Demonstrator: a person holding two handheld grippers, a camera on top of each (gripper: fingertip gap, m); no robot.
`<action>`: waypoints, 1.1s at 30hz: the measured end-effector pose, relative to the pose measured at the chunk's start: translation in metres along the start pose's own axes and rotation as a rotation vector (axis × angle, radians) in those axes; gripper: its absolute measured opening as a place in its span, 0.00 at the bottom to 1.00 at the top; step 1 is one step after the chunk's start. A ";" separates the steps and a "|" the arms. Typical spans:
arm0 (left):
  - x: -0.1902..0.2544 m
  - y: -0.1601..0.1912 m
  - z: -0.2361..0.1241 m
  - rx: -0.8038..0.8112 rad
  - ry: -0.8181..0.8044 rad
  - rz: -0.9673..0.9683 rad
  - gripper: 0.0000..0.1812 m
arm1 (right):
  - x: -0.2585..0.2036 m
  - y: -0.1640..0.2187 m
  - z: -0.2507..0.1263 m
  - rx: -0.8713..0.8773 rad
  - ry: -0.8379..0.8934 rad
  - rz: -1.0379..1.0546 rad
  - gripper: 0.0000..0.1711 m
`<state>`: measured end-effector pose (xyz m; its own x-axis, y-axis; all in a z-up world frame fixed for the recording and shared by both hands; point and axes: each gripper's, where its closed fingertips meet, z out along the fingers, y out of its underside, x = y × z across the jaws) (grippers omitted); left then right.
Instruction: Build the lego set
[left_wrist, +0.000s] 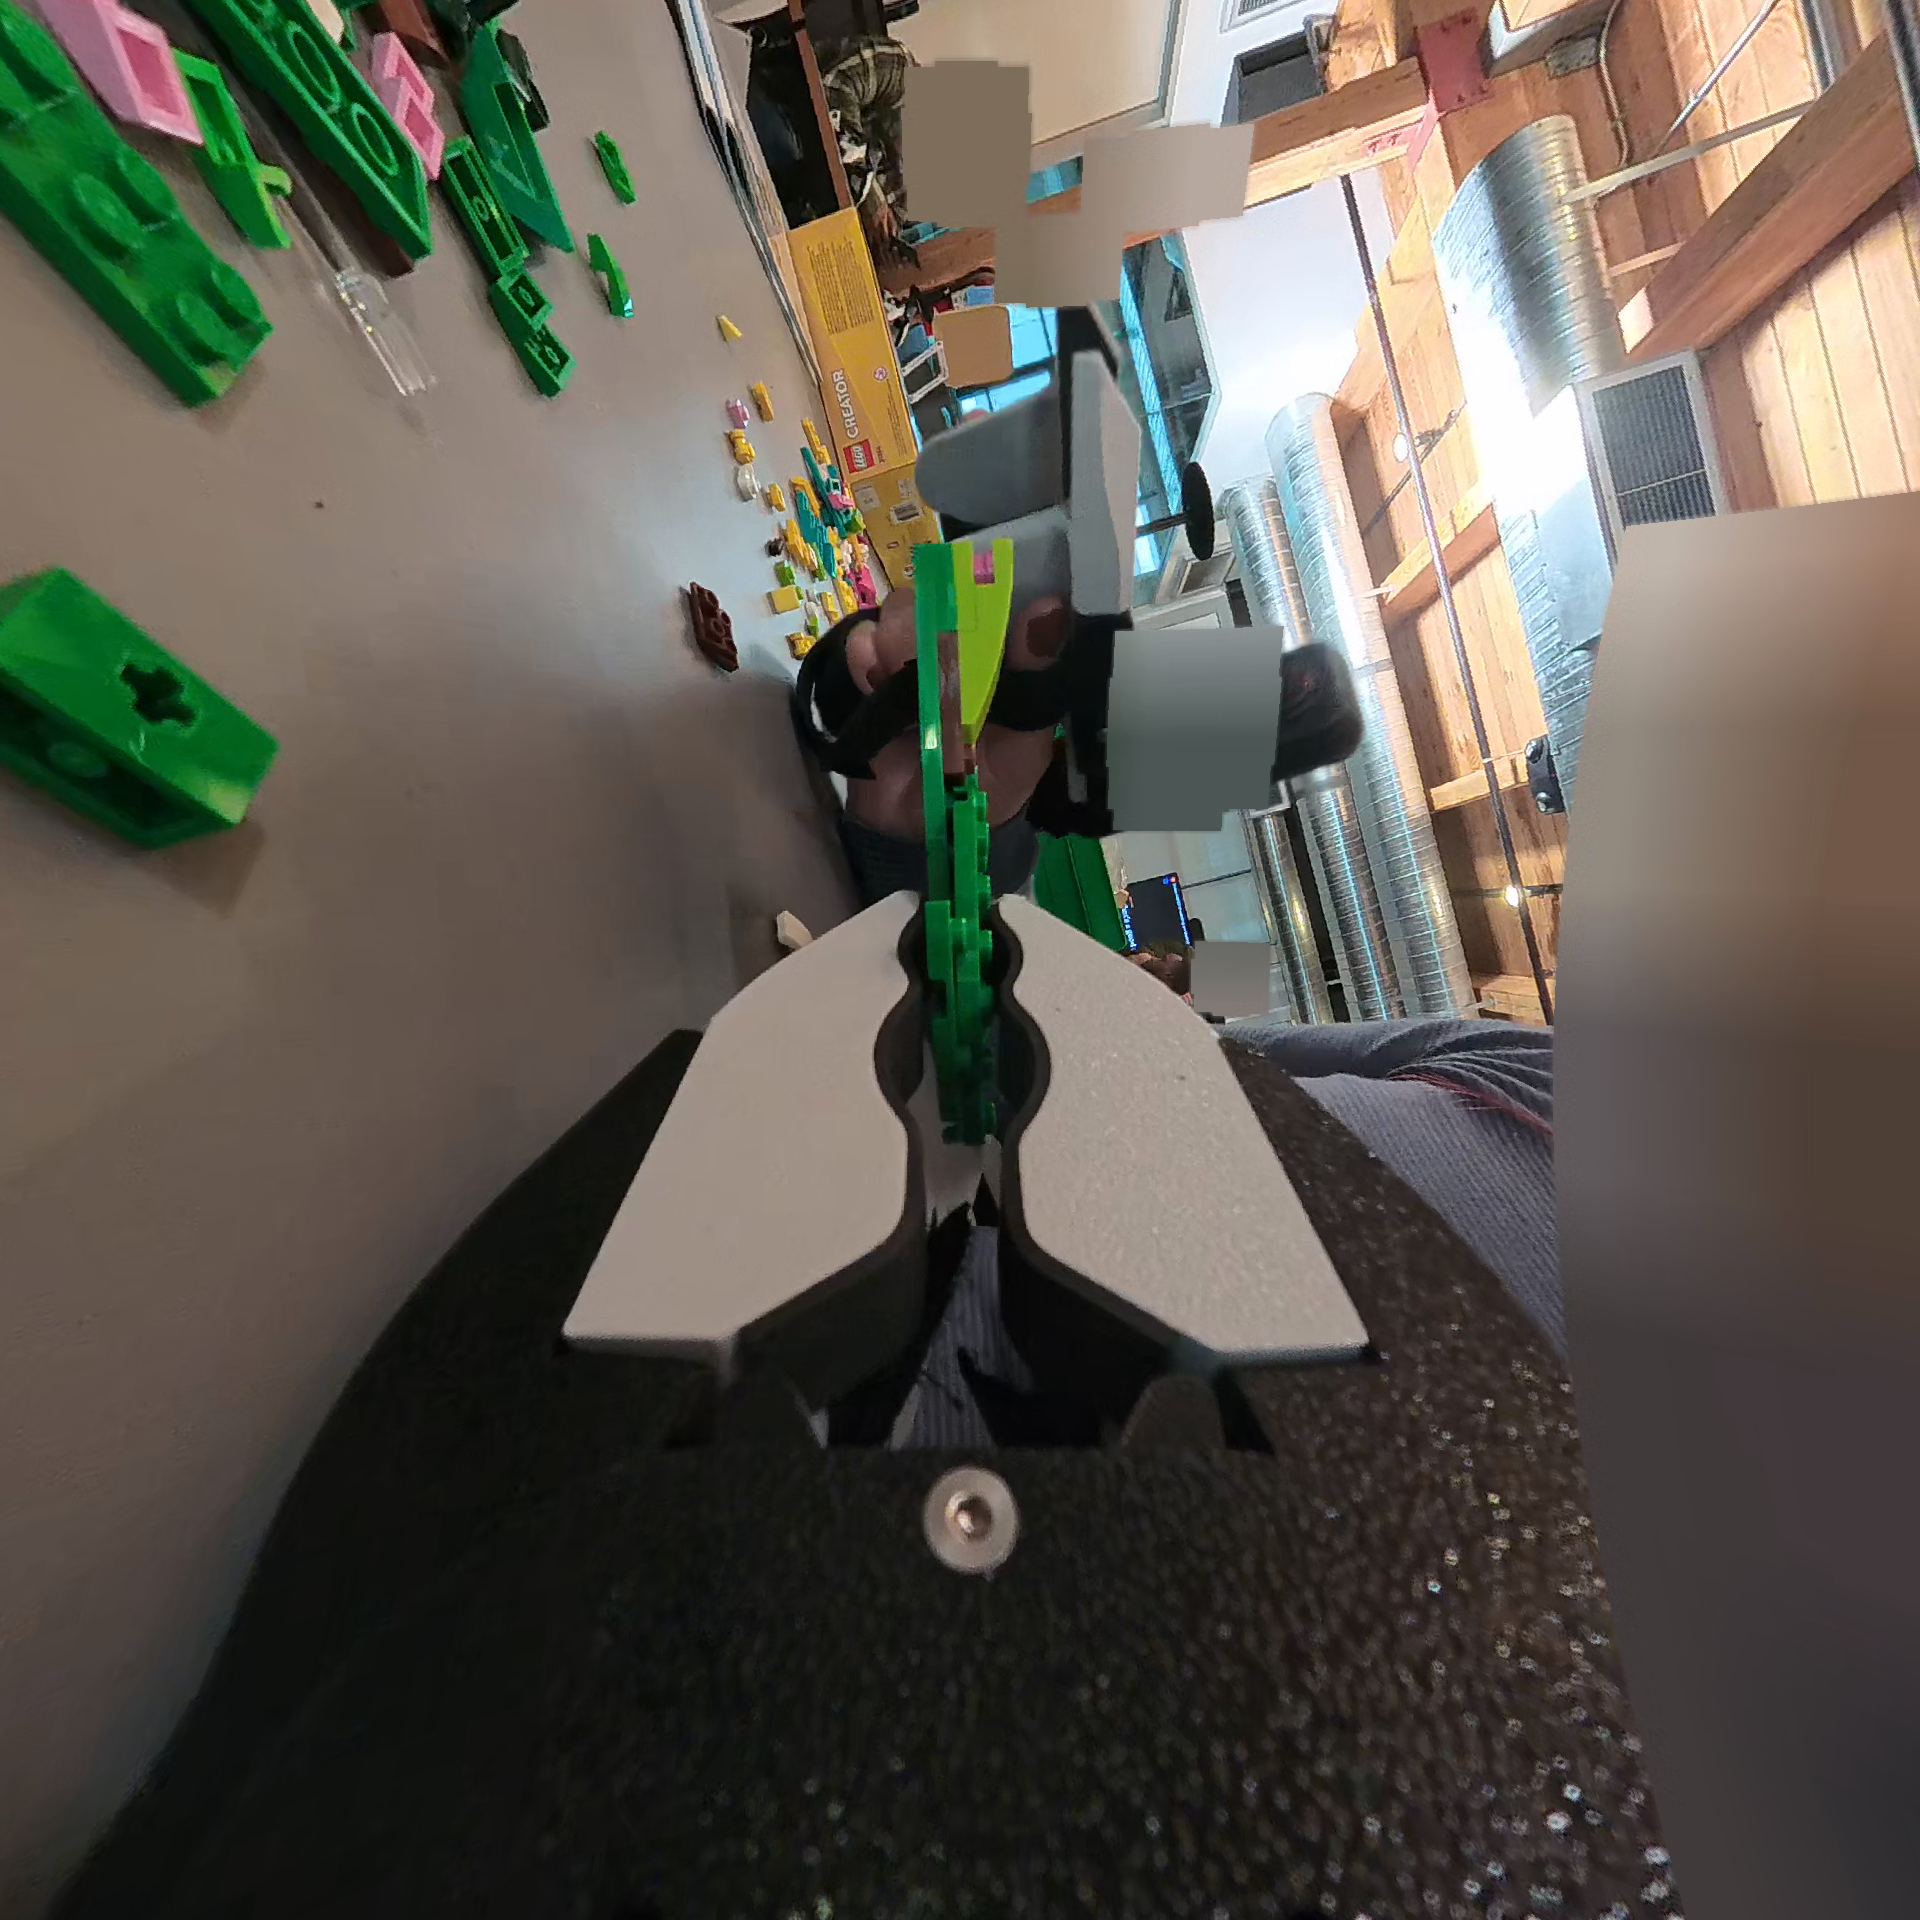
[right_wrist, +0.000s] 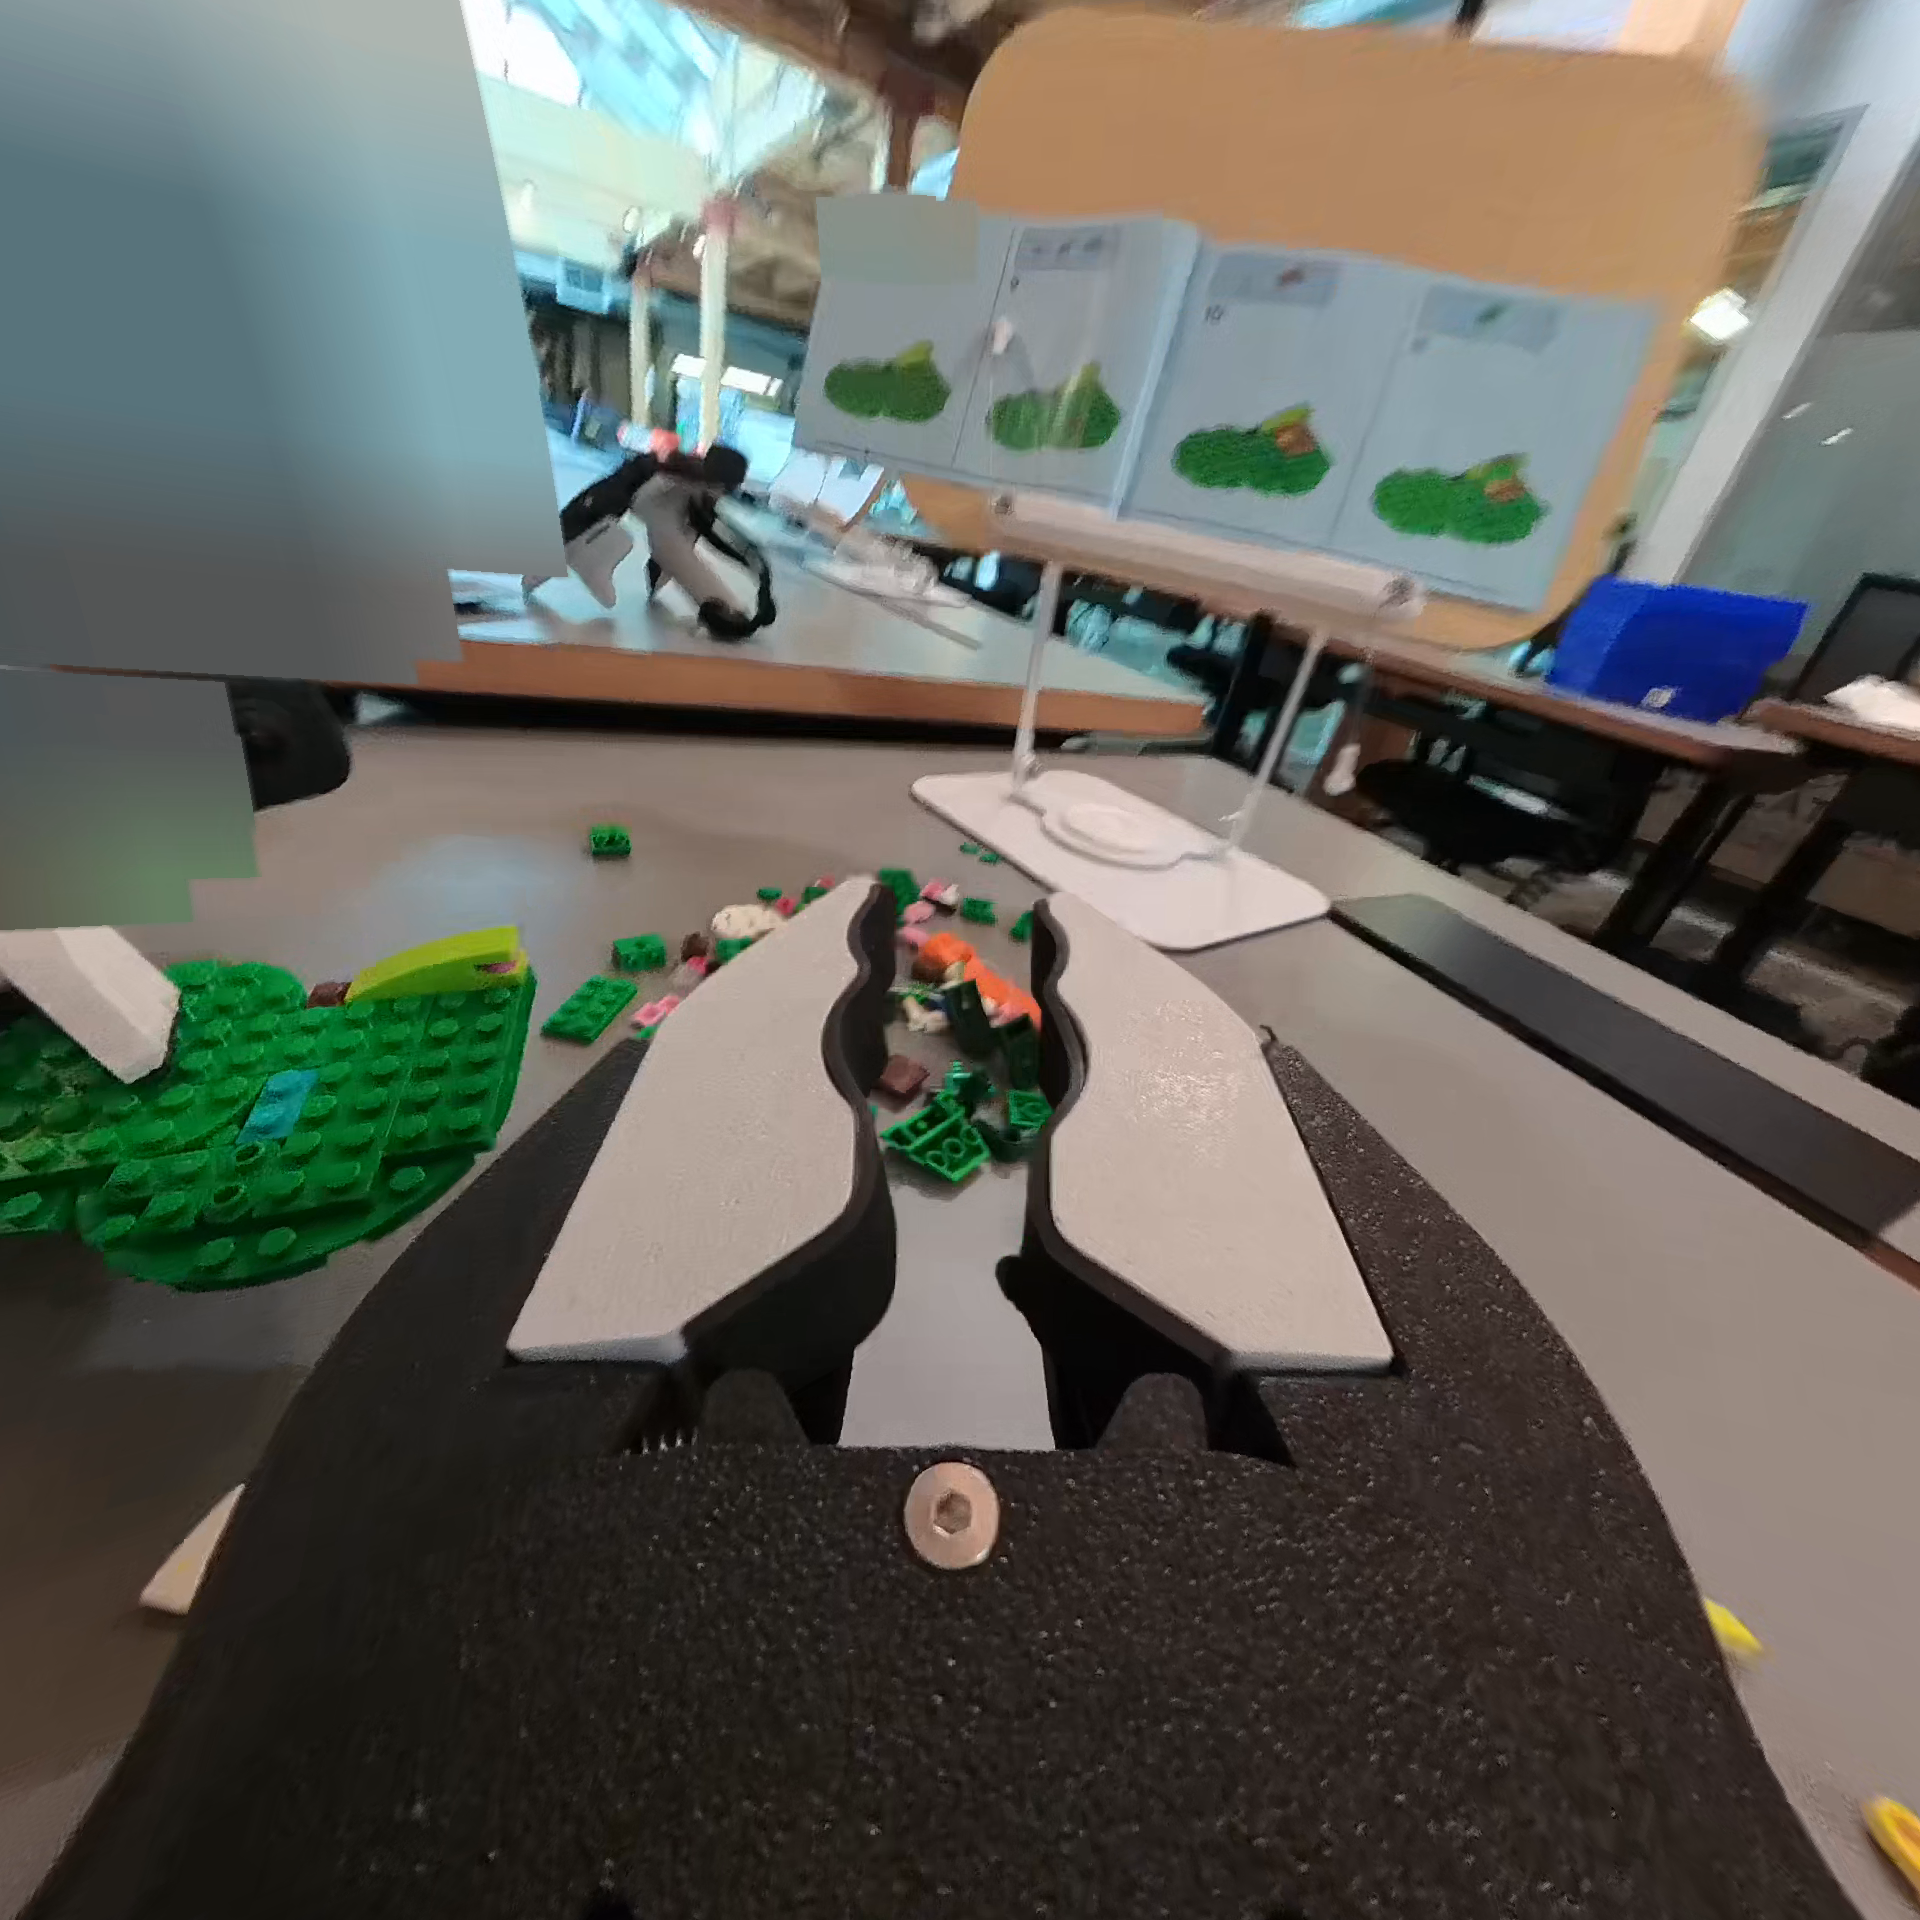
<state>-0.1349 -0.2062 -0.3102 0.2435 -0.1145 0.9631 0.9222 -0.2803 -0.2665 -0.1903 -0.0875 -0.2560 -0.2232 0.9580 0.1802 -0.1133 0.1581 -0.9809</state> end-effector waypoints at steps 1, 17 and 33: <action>0.000 0.000 0.000 0.000 -0.002 0.001 0.04 | -0.005 0.002 0.008 -0.038 -0.040 0.000 0.12; 0.003 0.002 -0.001 -0.008 0.021 0.002 0.04 | -0.087 0.071 0.188 -1.336 -0.698 0.201 0.07; 0.006 0.004 -0.003 -0.007 0.047 -0.004 0.04 | -0.088 0.106 0.177 -1.666 -0.611 0.002 0.08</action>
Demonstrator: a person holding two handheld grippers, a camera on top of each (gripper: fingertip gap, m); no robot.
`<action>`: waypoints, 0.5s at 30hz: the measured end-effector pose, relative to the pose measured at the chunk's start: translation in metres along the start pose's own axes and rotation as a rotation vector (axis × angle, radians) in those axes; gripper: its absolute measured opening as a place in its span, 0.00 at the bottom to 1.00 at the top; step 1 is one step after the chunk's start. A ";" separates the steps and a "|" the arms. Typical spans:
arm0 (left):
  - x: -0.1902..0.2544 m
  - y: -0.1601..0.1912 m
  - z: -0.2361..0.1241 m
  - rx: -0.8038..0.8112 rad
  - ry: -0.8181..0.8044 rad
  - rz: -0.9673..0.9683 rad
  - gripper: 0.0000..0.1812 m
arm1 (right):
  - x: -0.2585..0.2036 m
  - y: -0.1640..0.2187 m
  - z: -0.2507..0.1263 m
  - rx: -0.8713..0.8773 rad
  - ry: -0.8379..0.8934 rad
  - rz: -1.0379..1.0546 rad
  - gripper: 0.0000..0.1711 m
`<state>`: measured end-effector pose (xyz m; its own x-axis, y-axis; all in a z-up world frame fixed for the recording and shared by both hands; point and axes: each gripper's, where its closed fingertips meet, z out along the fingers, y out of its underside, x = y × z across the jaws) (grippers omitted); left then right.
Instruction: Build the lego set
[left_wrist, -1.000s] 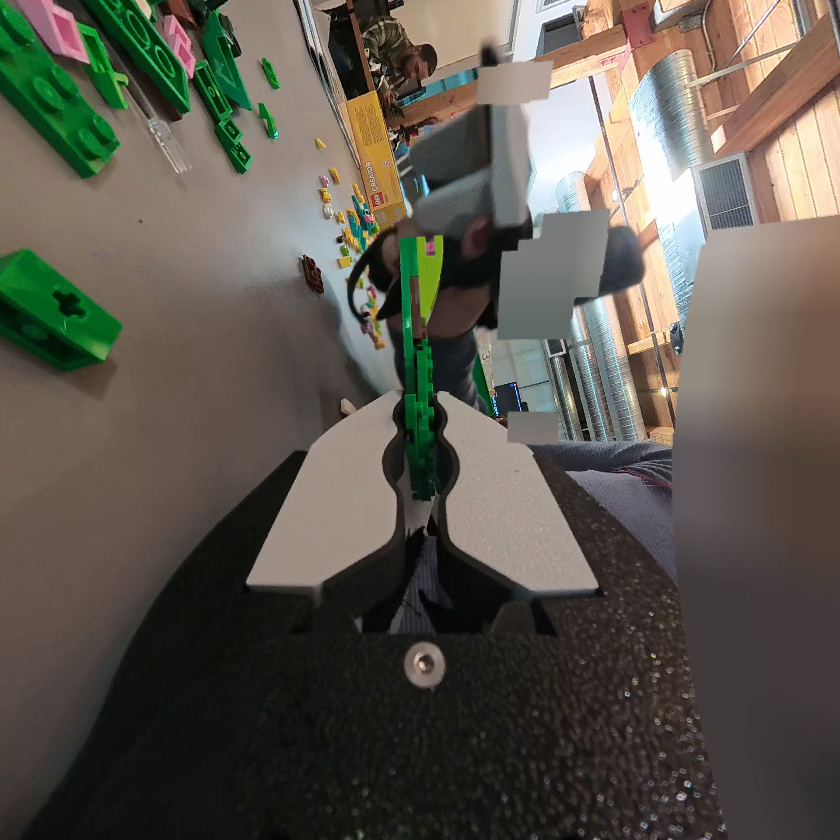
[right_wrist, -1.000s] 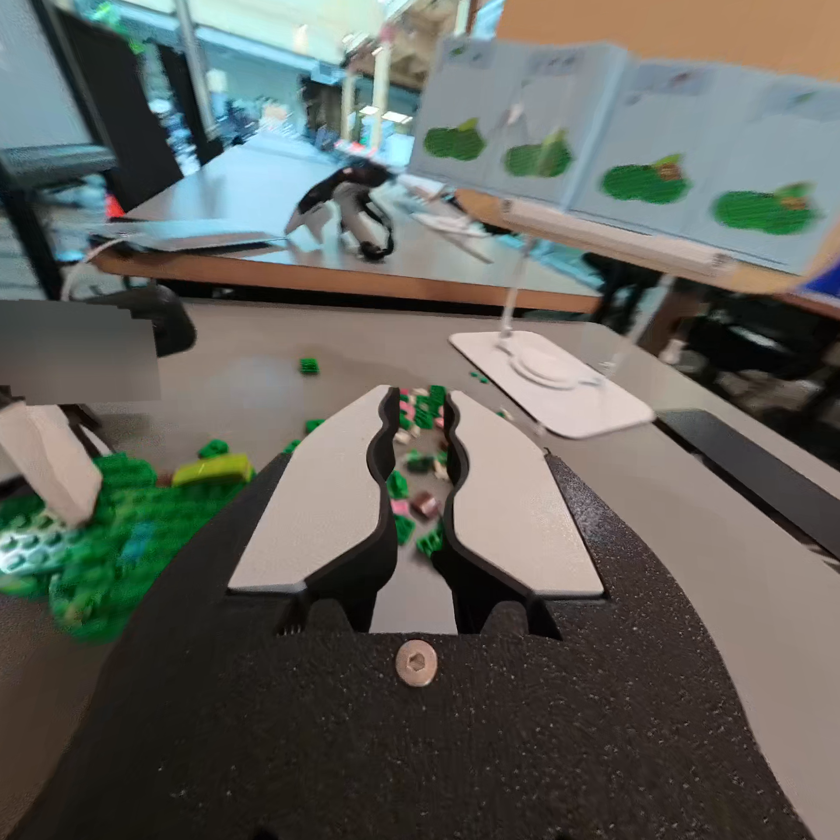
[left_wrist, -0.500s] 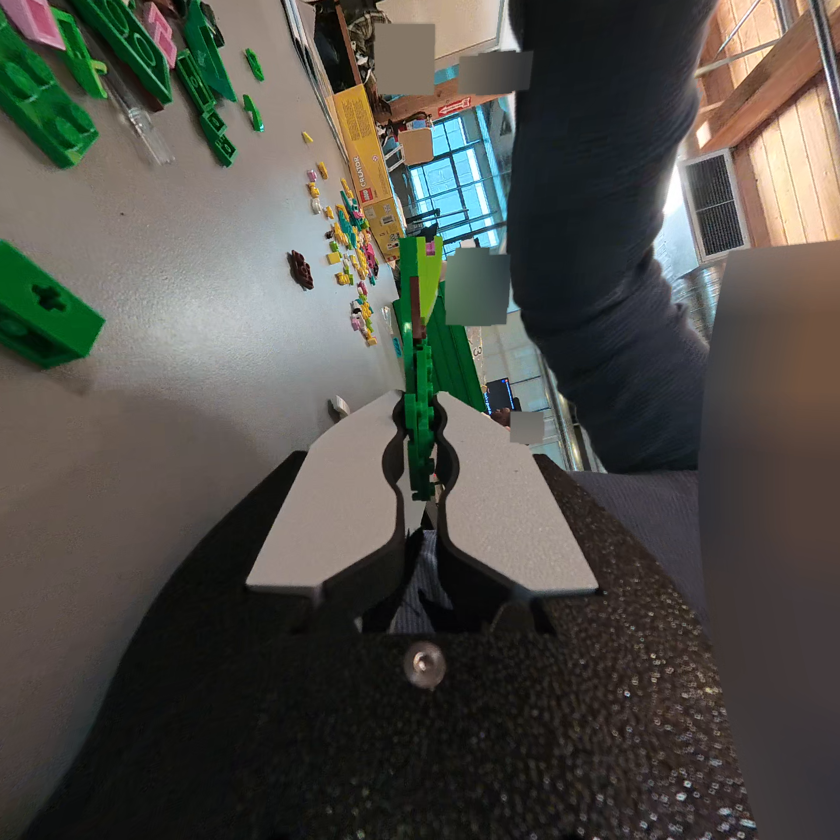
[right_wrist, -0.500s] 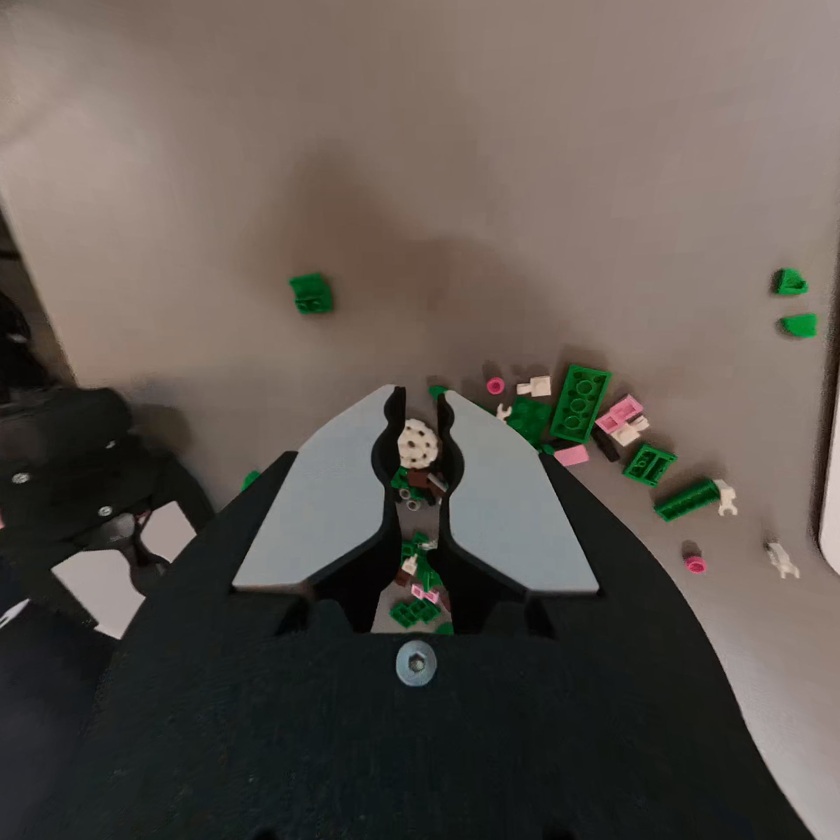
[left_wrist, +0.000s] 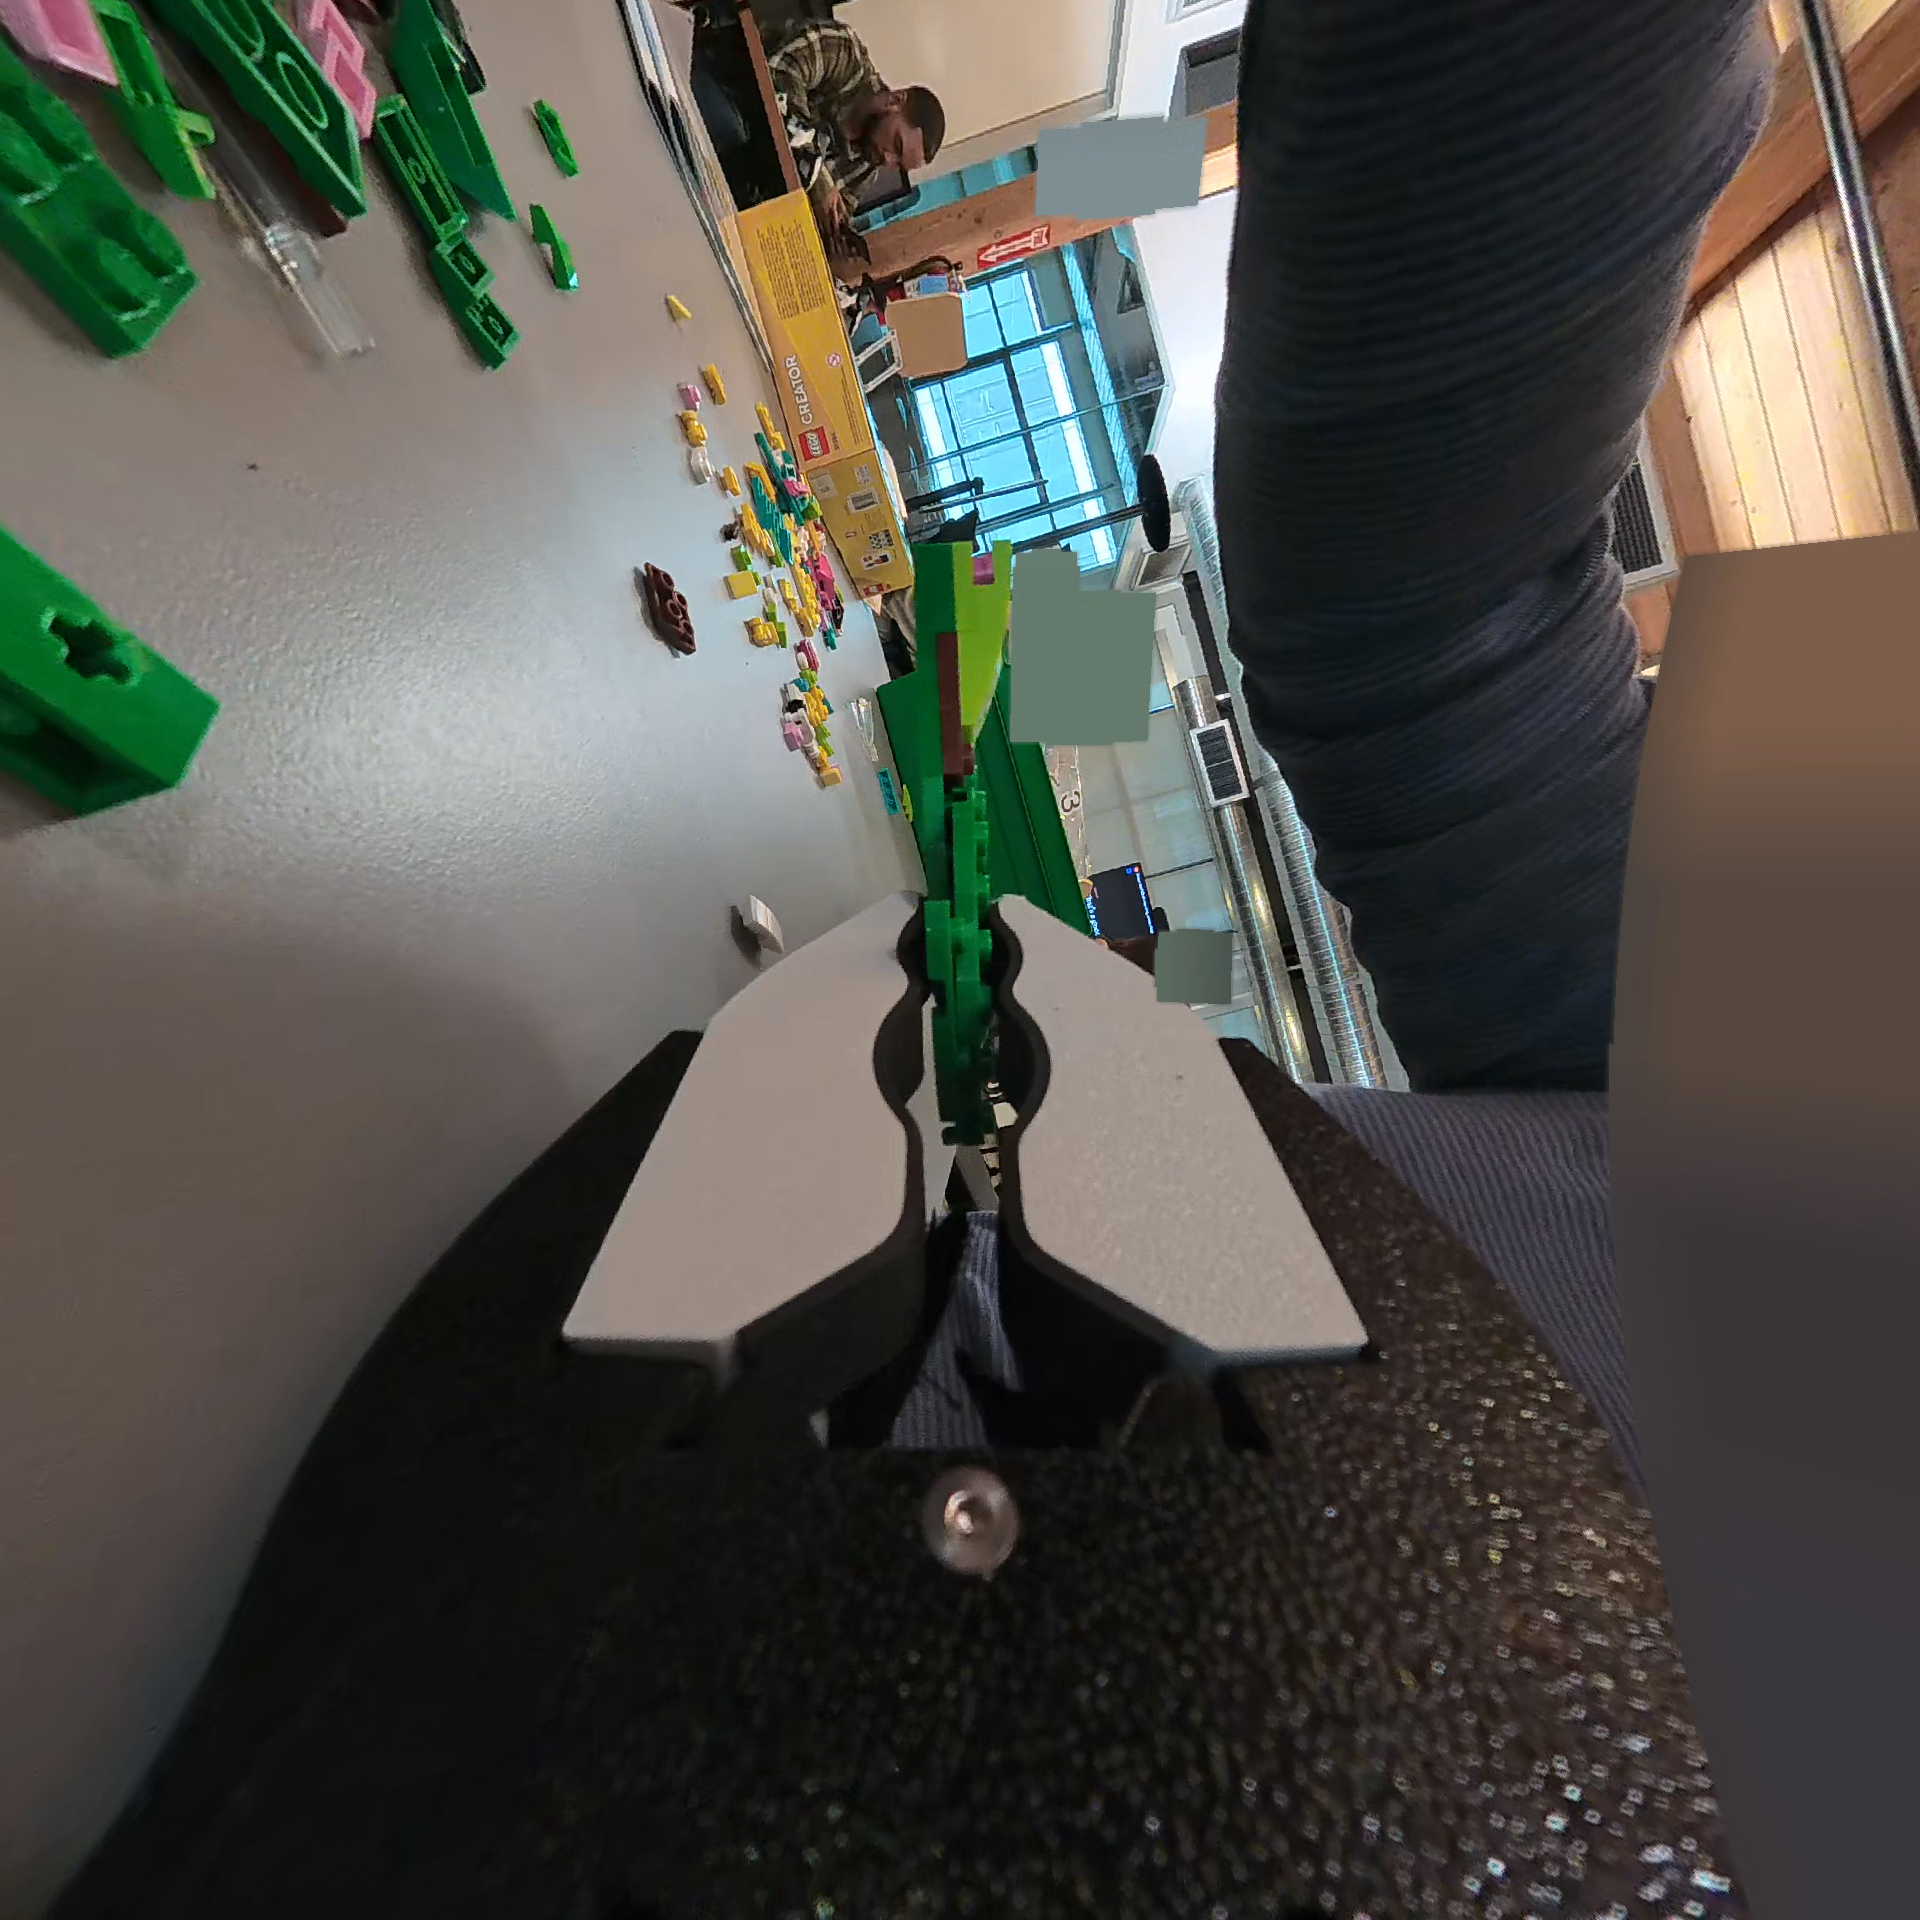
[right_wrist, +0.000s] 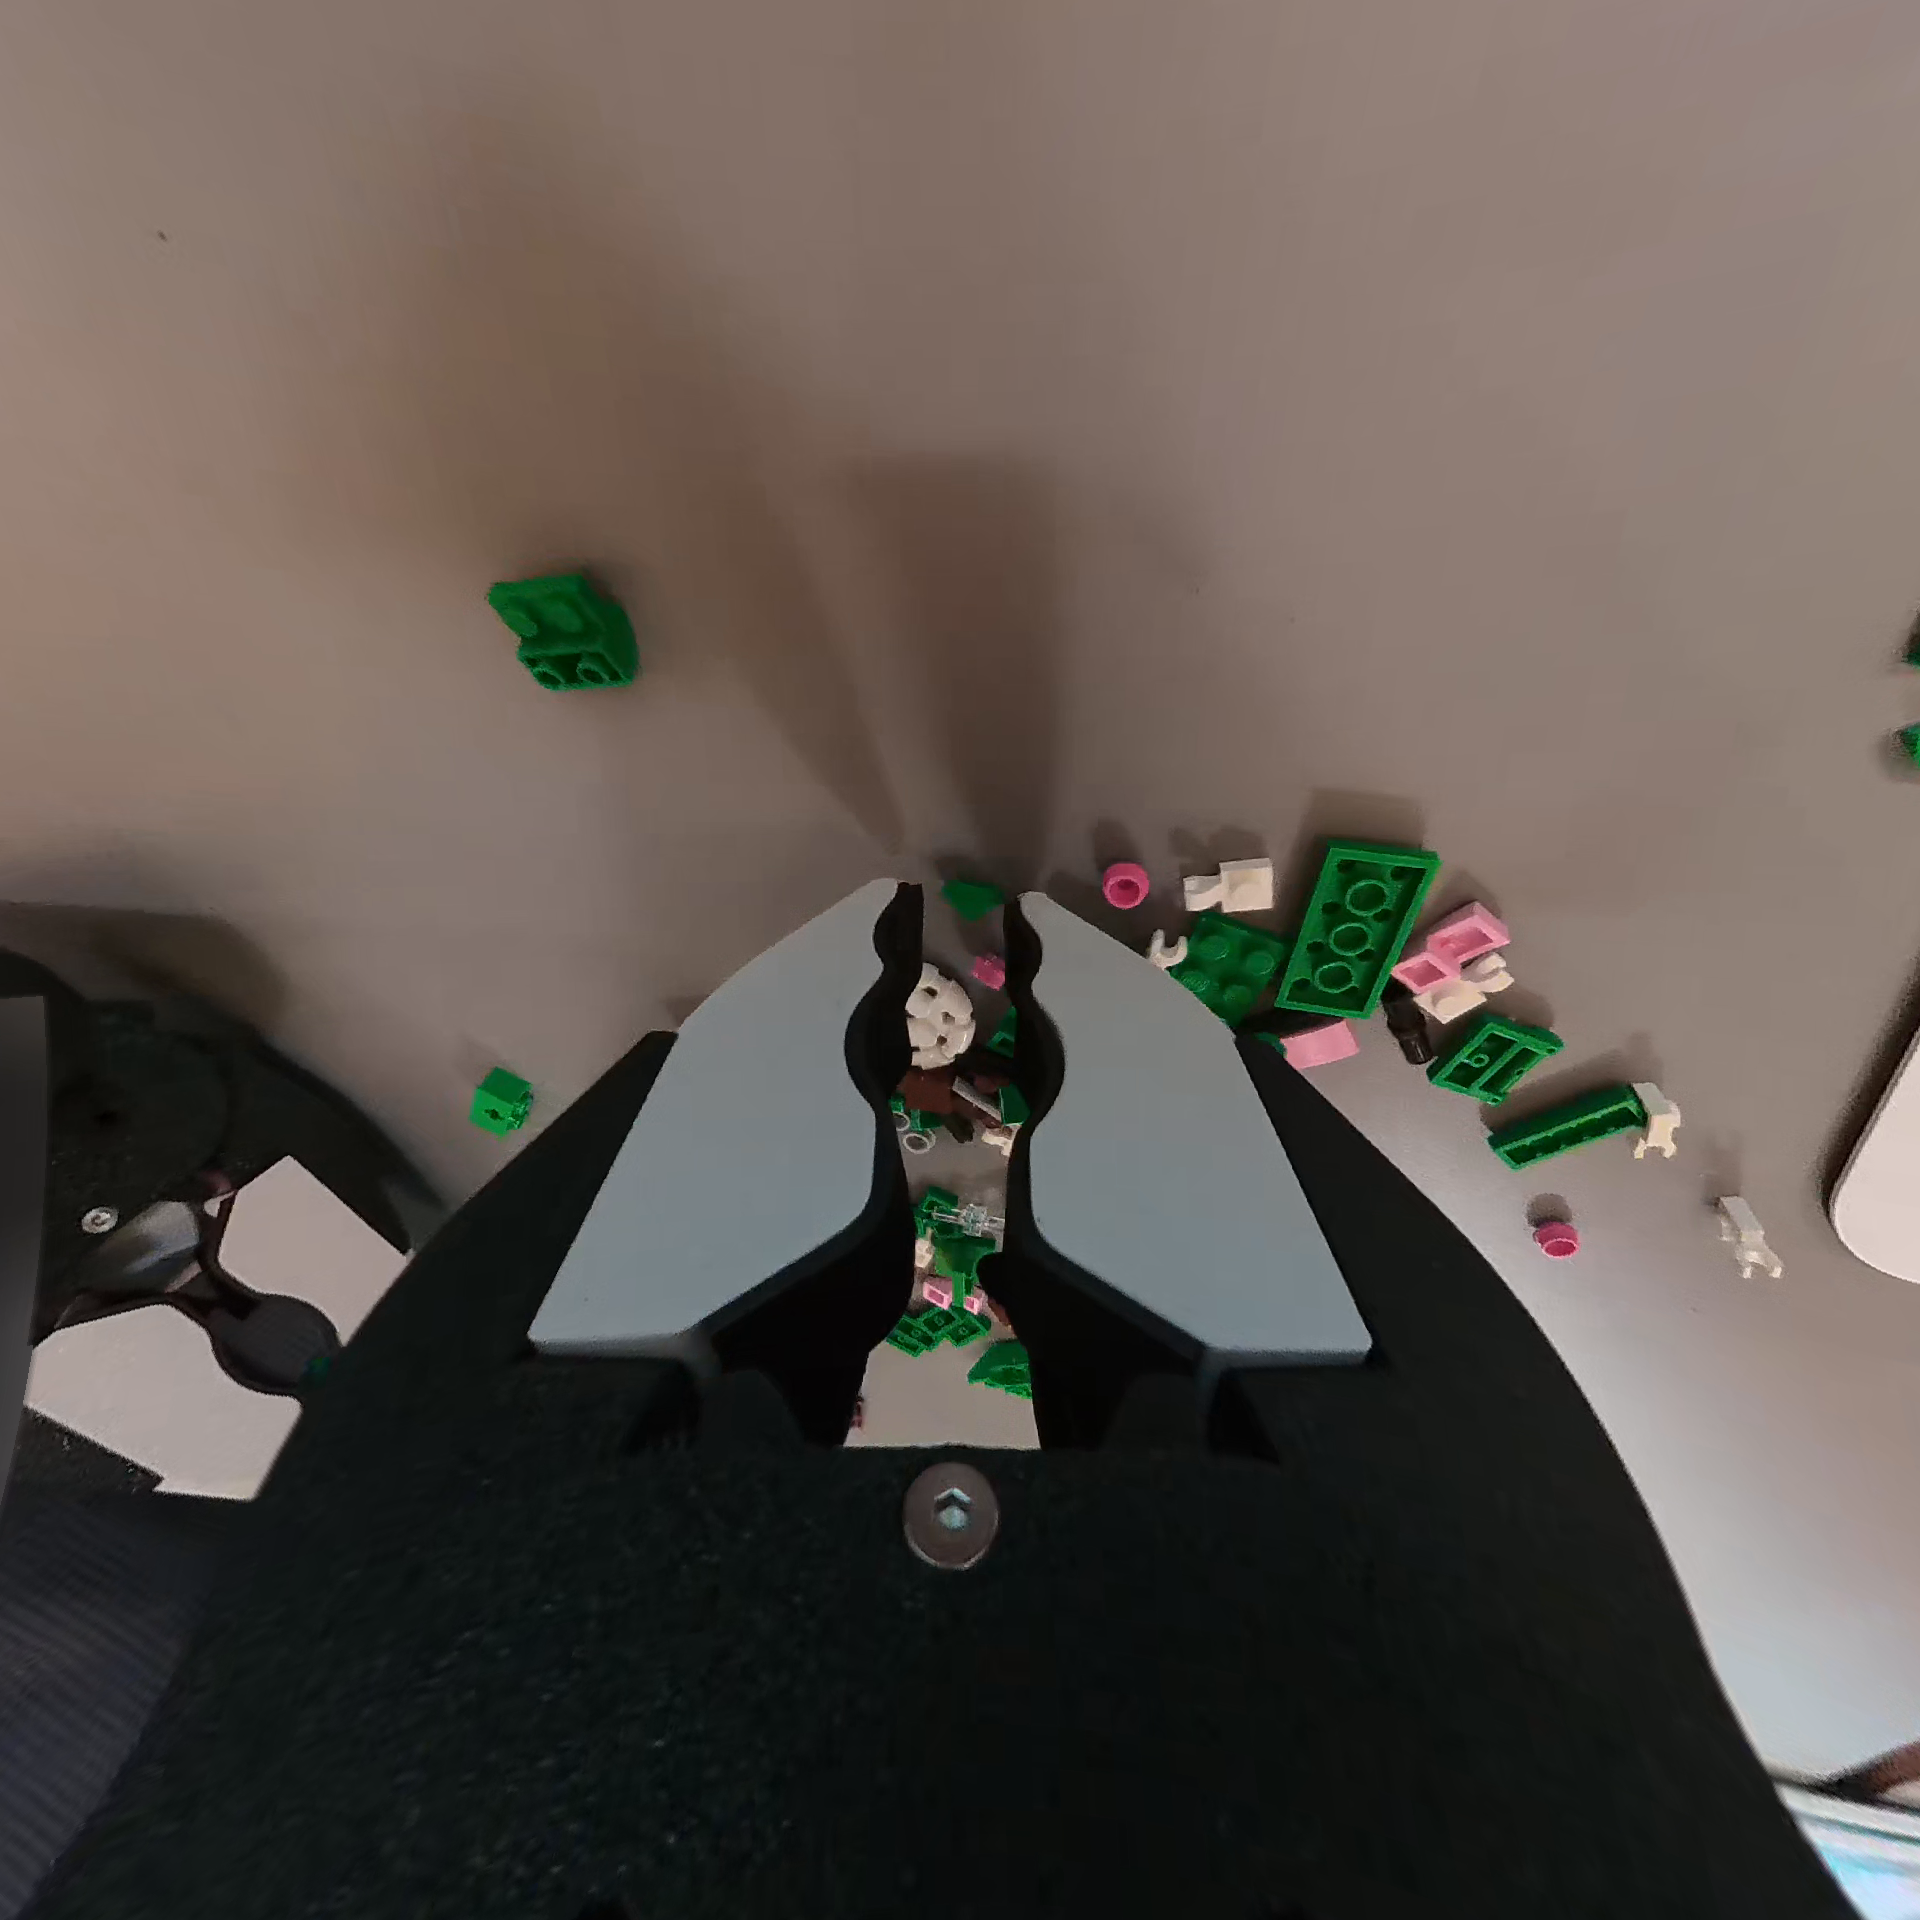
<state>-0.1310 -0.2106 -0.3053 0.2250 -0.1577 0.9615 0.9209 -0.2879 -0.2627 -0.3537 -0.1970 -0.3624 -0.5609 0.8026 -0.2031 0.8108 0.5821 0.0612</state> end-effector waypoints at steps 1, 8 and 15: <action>0.000 0.000 0.000 0.000 0.000 0.000 0.04 | 0.000 0.000 0.001 -0.004 0.006 -0.004 0.08; 0.000 0.000 0.000 0.000 -0.002 0.002 0.04 | 0.002 0.000 0.002 -0.003 0.028 -0.022 0.05; -0.003 0.001 0.000 -0.003 -0.027 -0.003 0.04 | 0.000 0.002 0.000 0.037 0.022 -0.061 0.01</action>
